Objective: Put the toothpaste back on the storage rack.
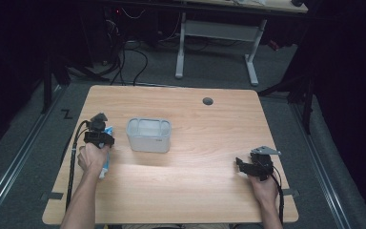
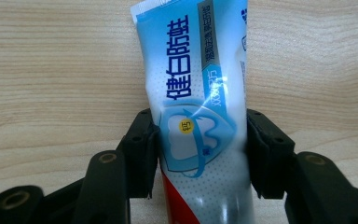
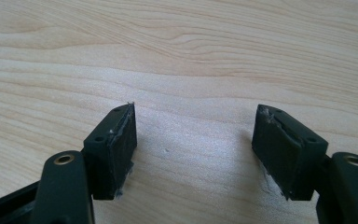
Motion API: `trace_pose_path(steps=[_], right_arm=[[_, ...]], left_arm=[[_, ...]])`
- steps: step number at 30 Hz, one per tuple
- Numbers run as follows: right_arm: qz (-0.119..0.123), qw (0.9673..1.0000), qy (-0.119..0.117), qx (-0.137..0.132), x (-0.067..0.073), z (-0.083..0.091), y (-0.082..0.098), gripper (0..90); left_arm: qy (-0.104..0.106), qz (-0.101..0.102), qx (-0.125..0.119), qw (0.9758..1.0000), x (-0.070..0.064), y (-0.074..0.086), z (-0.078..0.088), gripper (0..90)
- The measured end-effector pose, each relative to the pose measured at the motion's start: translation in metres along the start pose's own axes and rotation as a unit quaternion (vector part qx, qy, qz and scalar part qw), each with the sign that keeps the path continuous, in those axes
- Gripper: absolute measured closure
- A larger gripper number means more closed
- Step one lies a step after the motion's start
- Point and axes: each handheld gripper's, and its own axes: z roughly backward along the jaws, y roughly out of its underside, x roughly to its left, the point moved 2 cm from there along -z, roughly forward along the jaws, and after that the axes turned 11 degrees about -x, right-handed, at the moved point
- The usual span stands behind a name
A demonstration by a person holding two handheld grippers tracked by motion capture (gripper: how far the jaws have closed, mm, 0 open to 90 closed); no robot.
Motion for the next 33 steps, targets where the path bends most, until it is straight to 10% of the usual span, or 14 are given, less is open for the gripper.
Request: trace_pose_path(steps=[13, 33], right_arm=[[-0.001, 1.0000, 0.000, 0.000, 0.000, 0.000, 0.000, 30.8], [-0.003, 1.0000, 0.003, 0.000, 0.001, 0.000, 0.000, 30.8]], left_arm=[[0.014, -0.050, 0.001, 0.9987, -0.003, 0.001, 0.009, 67.8], [0.069, -0.058, -0.060, 0.9941, 0.002, -0.002, 0.055, 68.5]])
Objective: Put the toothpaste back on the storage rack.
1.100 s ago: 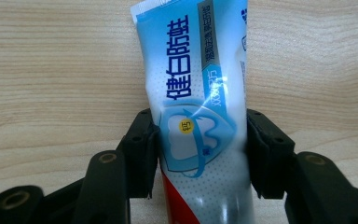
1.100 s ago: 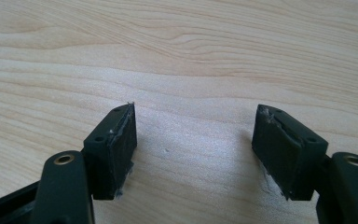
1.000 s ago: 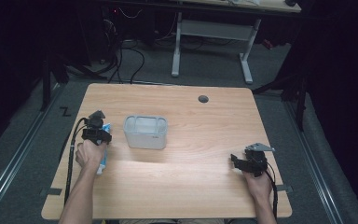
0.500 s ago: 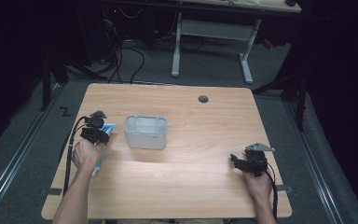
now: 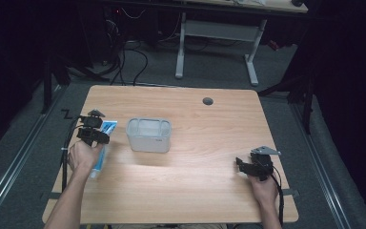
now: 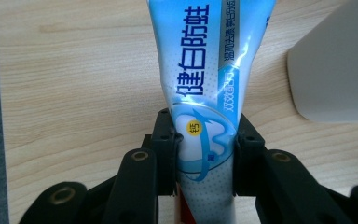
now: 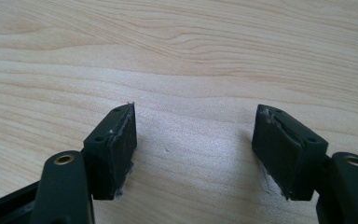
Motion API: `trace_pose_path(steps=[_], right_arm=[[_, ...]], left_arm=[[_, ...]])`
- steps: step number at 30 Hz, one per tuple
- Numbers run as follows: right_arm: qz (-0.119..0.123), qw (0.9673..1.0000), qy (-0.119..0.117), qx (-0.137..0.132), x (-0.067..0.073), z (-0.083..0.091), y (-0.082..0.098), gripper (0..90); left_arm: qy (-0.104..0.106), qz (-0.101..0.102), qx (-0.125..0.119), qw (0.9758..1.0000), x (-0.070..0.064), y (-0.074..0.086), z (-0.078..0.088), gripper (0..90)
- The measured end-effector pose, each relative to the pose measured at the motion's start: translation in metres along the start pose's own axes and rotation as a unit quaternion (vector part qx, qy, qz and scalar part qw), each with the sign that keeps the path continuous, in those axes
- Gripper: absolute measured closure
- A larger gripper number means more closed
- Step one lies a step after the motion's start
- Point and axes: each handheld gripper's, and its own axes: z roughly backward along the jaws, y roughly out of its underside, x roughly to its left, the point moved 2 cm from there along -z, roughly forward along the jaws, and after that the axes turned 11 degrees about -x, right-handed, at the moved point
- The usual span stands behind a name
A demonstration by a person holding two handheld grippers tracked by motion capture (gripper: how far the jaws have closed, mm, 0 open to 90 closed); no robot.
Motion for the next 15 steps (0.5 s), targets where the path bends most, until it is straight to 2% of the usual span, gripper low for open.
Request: trace_pose_path(steps=[3, 5, 6, 9, 13, 15], right_arm=[[0.000, 1.0000, 0.001, 0.000, 0.000, 0.000, 0.000, 30.8], [-0.002, 1.0000, 0.002, 0.000, 0.000, 0.000, 0.000, 30.9], [-0.002, 1.0000, 0.002, 0.000, 0.000, 0.000, 0.000, 30.9], [-0.003, 1.0000, 0.002, 0.000, 0.000, 0.000, 0.000, 30.9], [-0.004, 1.0000, 0.003, 0.000, 0.000, 0.000, 0.000, 30.9], [-0.004, 1.0000, 0.003, 0.000, 0.000, 0.000, 0.000, 30.9]], left_arm=[[0.008, -0.006, -0.013, 0.9999, 0.000, 0.000, 0.008, 68.5], [0.006, -0.019, -0.016, 0.9997, -0.002, -0.002, 0.013, 68.6], [0.006, -0.019, -0.016, 0.9997, -0.002, -0.002, 0.013, 68.5], [0.012, -0.028, -0.035, 0.9989, -0.004, -0.006, 0.025, 68.7], [0.011, -0.040, -0.040, 0.9983, -0.006, -0.009, 0.033, 68.8], [0.012, -0.039, -0.042, 0.9983, -0.007, -0.010, 0.035, 68.8]])
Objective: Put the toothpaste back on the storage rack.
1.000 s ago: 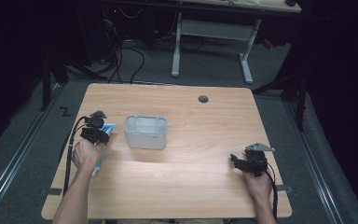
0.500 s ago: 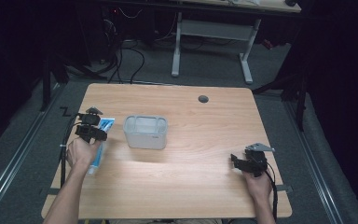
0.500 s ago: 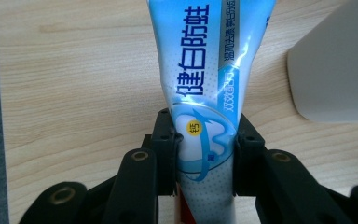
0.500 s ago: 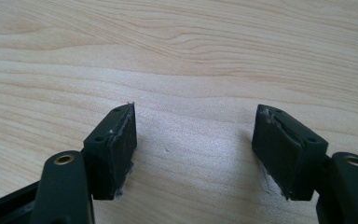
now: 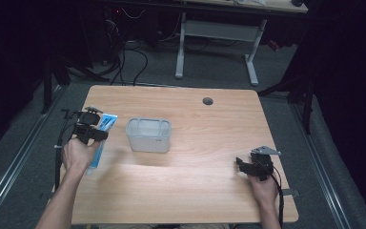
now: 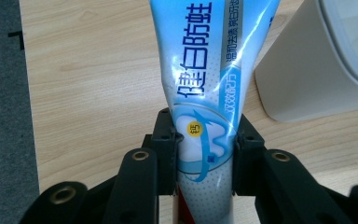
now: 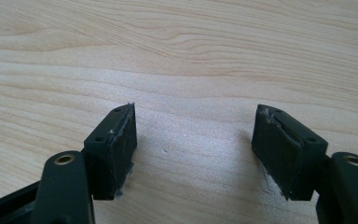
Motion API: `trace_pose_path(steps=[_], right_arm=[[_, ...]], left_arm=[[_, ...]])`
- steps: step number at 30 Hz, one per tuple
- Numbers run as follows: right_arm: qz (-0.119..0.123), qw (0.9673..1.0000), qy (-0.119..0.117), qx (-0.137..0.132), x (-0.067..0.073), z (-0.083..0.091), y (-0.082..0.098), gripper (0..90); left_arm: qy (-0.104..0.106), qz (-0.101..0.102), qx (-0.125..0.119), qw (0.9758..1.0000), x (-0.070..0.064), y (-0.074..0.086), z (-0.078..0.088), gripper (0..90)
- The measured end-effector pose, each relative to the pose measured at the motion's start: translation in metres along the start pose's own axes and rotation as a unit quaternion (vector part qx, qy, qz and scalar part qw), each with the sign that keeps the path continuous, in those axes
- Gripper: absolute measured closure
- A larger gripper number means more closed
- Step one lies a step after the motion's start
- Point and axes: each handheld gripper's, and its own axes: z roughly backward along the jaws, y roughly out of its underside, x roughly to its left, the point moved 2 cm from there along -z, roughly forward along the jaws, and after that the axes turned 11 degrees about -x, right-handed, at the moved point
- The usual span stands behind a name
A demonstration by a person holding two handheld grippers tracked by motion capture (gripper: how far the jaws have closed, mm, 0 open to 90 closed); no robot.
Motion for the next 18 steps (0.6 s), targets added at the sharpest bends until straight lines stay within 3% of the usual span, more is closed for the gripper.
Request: trace_pose_path(steps=[8, 13, 18], right_arm=[[0.002, 1.0000, -0.001, 0.000, 0.000, 0.000, 0.000, 30.8], [0.002, 1.0000, 0.000, 0.000, 0.000, 0.000, 0.000, 30.8], [0.003, 1.0000, -0.001, 0.000, 0.001, 0.000, 0.000, 30.8]], left_arm=[[0.006, 0.006, -0.007, 0.9999, -0.004, -0.003, -0.001, 68.8], [0.005, 0.002, -0.026, 0.9996, -0.006, -0.008, 0.006, 69.2], [0.016, 0.001, -0.043, 0.9989, -0.009, -0.010, 0.008, 69.6]])
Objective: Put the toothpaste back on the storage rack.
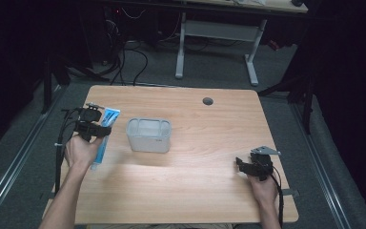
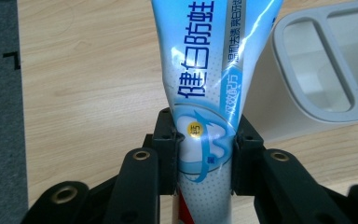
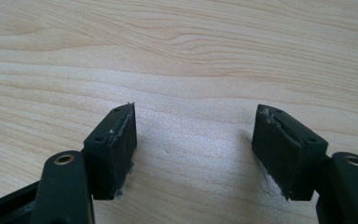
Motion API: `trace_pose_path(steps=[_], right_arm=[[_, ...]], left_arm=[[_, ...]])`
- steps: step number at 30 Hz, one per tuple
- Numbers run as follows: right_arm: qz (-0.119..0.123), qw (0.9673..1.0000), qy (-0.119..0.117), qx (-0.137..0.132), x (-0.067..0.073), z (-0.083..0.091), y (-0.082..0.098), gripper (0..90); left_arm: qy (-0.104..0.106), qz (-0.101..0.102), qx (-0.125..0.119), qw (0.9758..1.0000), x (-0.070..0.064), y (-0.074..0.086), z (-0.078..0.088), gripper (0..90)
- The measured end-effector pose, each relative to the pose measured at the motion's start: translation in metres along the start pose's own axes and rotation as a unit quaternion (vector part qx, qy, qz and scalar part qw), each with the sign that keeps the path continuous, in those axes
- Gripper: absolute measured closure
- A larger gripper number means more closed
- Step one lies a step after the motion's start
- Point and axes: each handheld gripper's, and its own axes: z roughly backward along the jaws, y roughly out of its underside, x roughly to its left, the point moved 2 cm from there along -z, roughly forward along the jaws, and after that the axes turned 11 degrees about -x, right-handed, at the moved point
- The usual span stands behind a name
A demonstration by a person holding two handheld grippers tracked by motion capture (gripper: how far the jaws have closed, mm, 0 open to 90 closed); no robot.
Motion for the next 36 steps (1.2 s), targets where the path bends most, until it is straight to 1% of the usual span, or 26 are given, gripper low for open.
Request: trace_pose_path(steps=[3, 4, 6, 8, 11, 12, 13, 15, 16, 18, 19, 20, 21, 22, 23, 27, 28, 29, 30, 31, 32, 34, 36], right_arm=[[0.000, 1.0000, 0.000, 0.000, 0.000, 0.000, 0.000, 30.8], [0.000, 1.0000, -0.001, 0.000, 0.000, 0.000, 0.000, 30.8], [0.001, 1.0000, -0.001, 0.000, 0.000, 0.000, 0.000, 30.9], [-0.001, 1.0000, -0.001, 0.000, 0.001, 0.000, 0.000, 30.9], [0.001, 1.0000, -0.004, 0.000, 0.001, 0.000, 0.000, 30.9], [0.001, 1.0000, -0.004, 0.000, 0.001, 0.000, 0.000, 30.9], [0.002, 1.0000, -0.006, 0.000, 0.001, 0.000, 0.000, 30.9], [0.003, 1.0000, -0.007, 0.000, 0.001, 0.000, 0.000, 30.9], [0.005, 1.0000, -0.009, 0.000, 0.002, 0.000, 0.000, 30.9], [0.004, 0.9999, -0.009, 0.001, 0.002, 0.000, 0.000, 30.8], [0.004, 0.9999, -0.009, 0.001, 0.002, 0.000, 0.000, 30.8], [0.005, 0.9999, -0.010, 0.000, 0.002, 0.000, 0.000, 30.8], [0.005, 0.9999, -0.010, 0.000, 0.002, 0.000, 0.000, 30.8], [0.006, 0.9999, -0.010, 0.000, 0.002, 0.000, 0.000, 30.8], [0.006, 0.9999, -0.010, 0.000, 0.002, 0.000, 0.000, 30.8], [0.006, 0.9999, -0.011, 0.000, 0.003, 0.000, 0.000, 30.8], [0.007, 0.9999, -0.011, 0.000, 0.003, 0.000, 0.000, 30.8], [0.007, 0.9999, -0.011, 0.000, 0.003, 0.000, 0.000, 30.8], [0.007, 0.9999, -0.011, 0.000, 0.003, 0.000, 0.000, 30.8], [0.007, 0.9999, -0.012, 0.000, 0.003, 0.000, 0.000, 30.8], [0.007, 0.9999, -0.012, 0.000, 0.003, 0.000, 0.000, 30.8], [0.007, 0.9999, -0.011, 0.000, 0.003, 0.000, 0.000, 30.8], [0.007, 0.9999, -0.012, 0.000, 0.003, 0.000, 0.000, 30.8]], left_arm=[[0.005, 0.001, -0.003, 1.0000, -0.002, 0.001, -0.003, 69.8], [0.007, -0.004, -0.007, 0.9999, -0.003, 0.002, -0.003, 70.0], [0.011, -0.006, -0.013, 0.9998, -0.004, 0.002, -0.002, 70.1], [0.012, -0.004, -0.016, 0.9998, -0.004, 0.002, -0.002, 70.1], [0.022, -0.003, -0.034, 0.9992, -0.007, 0.000, 0.001, 70.0], [0.022, -0.003, -0.034, 0.9992, -0.007, 0.000, 0.001, 70.1], [0.023, -0.006, -0.045, 0.9987, -0.009, -0.001, 0.005, 70.1], [0.024, -0.005, -0.049, 0.9985, -0.009, -0.002, 0.007, 70.1], [0.026, -0.004, -0.062, 0.9977, -0.010, -0.003, 0.011, 70.1], [0.029, -0.002, -0.075, 0.9968, -0.010, -0.004, 0.015, 70.1], [0.029, -0.002, -0.075, 0.9968, -0.010, -0.004, 0.015, 70.2], [0.028, -0.002, -0.085, 0.9960, -0.010, -0.005, 0.019, 70.2], [0.028, -0.002, -0.085, 0.9960, -0.010, -0.005, 0.019, 70.3], [0.029, -0.001, -0.090, 0.9955, -0.009, -0.005, 0.021, 70.4], [0.029, -0.001, -0.101, 0.9944, -0.009, -0.006, 0.026, 70.4], [0.038, -0.001, -0.126, 0.9913, -0.009, -0.008, 0.035, 70.5], [0.041, -0.002, -0.130, 0.9907, -0.010, -0.009, 0.036, 70.5], [0.041, -0.002, -0.130, 0.9907, -0.010, -0.009, 0.036, 70.5], [0.049, -0.003, -0.135, 0.9896, -0.012, -0.012, 0.037, 70.5], [0.052, -0.002, -0.137, 0.9892, -0.012, -0.012, 0.036, 70.5], [0.052, -0.002, -0.137, 0.9892, -0.012, -0.012, 0.036, 70.5], [0.056, -0.006, -0.142, 0.9883, -0.015, -0.015, 0.034, 70.6], [0.059, -0.006, -0.144, 0.9878, -0.016, -0.016, 0.034, 70.6]])
